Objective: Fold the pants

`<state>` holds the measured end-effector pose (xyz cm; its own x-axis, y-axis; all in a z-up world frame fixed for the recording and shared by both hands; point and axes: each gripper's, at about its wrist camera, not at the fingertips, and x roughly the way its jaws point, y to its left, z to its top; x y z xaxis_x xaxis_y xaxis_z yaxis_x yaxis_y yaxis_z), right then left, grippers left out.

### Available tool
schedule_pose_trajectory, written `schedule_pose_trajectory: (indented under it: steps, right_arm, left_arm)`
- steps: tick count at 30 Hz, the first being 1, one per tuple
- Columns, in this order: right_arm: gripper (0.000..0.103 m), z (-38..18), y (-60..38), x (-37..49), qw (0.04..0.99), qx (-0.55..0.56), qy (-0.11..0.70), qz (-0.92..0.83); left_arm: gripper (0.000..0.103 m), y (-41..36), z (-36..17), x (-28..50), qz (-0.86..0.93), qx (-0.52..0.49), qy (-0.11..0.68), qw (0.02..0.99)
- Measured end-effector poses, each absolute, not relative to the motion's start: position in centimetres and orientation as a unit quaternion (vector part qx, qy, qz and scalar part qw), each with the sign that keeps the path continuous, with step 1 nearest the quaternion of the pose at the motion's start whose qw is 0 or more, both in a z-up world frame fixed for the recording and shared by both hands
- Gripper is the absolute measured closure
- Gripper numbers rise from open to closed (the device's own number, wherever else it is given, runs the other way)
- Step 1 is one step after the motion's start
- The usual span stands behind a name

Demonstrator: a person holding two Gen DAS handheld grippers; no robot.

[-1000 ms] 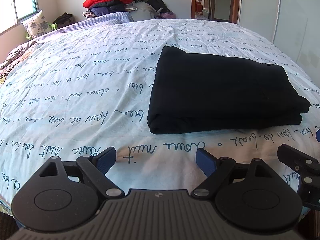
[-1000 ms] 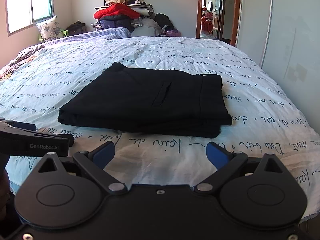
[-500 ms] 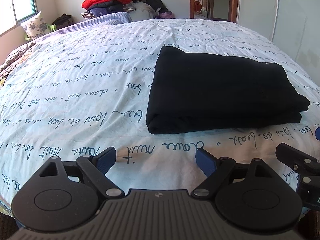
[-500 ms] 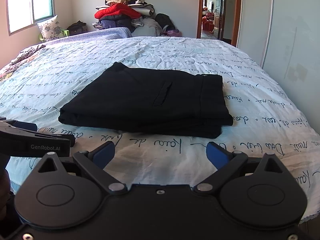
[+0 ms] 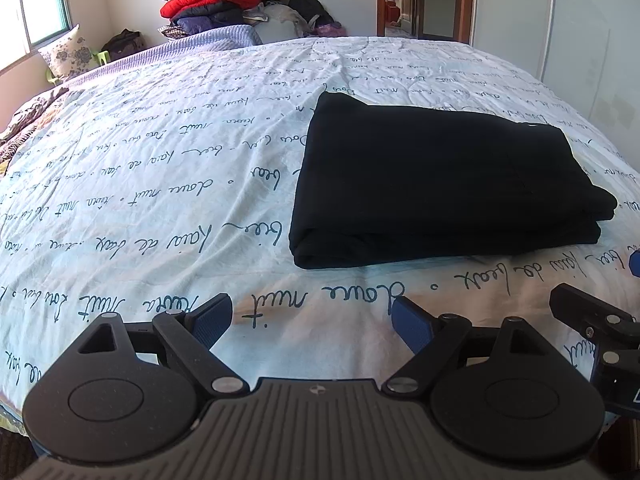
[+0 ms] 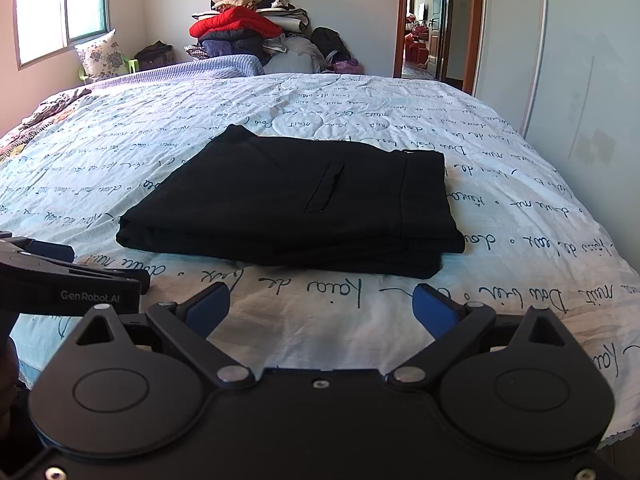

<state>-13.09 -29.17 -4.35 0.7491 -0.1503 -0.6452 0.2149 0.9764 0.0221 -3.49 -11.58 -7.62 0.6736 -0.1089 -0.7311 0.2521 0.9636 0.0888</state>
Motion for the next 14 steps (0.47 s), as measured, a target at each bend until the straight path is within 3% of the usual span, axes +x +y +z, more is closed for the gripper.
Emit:
schedule_pose_trajectory:
  steps: [14]
  right_arm:
    - [0.004,-4.28,-29.35,-13.07,0.934,0.046,0.342,-0.098]
  left_arm:
    - [0.014,-11.94,-7.44,-3.90,-0.092,0.112,0.371,0.917]
